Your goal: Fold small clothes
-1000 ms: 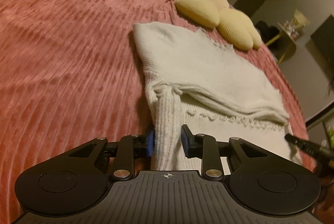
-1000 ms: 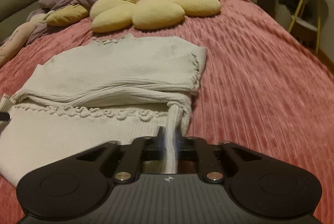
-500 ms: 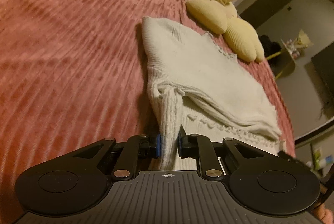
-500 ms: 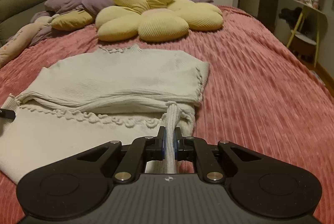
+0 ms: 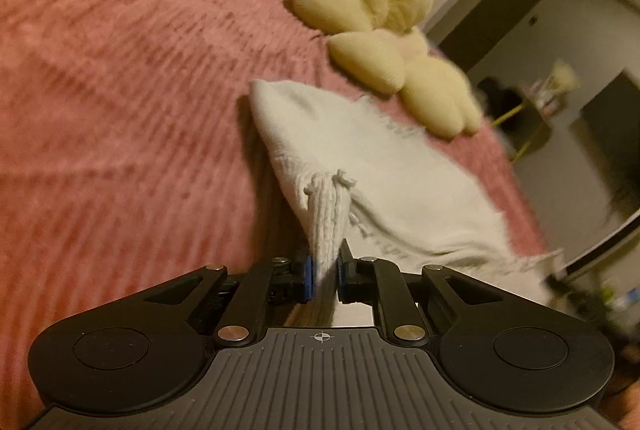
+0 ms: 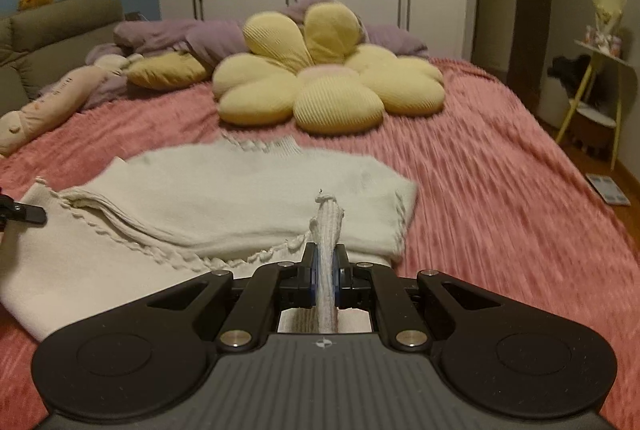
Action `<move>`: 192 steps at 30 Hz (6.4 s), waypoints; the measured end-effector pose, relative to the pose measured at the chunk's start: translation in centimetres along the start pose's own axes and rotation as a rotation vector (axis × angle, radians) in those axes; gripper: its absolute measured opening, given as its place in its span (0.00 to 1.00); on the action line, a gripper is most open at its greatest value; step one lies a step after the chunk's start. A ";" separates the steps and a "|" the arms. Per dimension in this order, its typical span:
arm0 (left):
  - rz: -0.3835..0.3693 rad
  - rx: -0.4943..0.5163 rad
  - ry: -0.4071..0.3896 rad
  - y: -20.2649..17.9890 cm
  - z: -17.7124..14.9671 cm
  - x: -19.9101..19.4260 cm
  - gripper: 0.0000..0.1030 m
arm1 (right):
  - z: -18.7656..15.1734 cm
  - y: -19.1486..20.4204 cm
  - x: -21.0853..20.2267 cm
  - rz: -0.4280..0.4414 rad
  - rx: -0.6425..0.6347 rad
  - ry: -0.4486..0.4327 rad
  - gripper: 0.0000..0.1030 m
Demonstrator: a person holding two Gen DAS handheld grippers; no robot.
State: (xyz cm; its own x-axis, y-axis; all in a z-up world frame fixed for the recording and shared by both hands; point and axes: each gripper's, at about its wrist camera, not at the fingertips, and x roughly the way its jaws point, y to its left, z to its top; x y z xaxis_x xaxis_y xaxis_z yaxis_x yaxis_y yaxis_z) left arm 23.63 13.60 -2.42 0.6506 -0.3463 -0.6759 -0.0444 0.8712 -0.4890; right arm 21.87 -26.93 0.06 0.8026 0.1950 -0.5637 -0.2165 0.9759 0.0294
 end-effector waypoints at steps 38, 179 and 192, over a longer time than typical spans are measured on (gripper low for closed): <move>-0.002 0.074 -0.186 -2.9 8.8 2.6 0.10 | 5.6 -1.8 4.1 -0.087 0.076 -0.081 0.06; -0.076 -0.265 -0.049 3.6 1.8 5.5 0.87 | -3.9 -2.1 4.0 -0.160 0.387 0.028 0.16; -0.115 -0.280 0.055 4.9 3.8 8.7 0.67 | -3.2 0.0 4.4 -0.048 0.246 -0.032 0.19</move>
State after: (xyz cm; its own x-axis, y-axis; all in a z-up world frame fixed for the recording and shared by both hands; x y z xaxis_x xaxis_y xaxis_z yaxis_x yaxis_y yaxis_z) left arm 31.92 16.21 -8.64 0.6220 -0.4619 -0.6322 -0.1849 0.6979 -0.6919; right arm 23.66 -26.39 -5.10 0.8266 0.1471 -0.5433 -0.0393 0.9780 0.2051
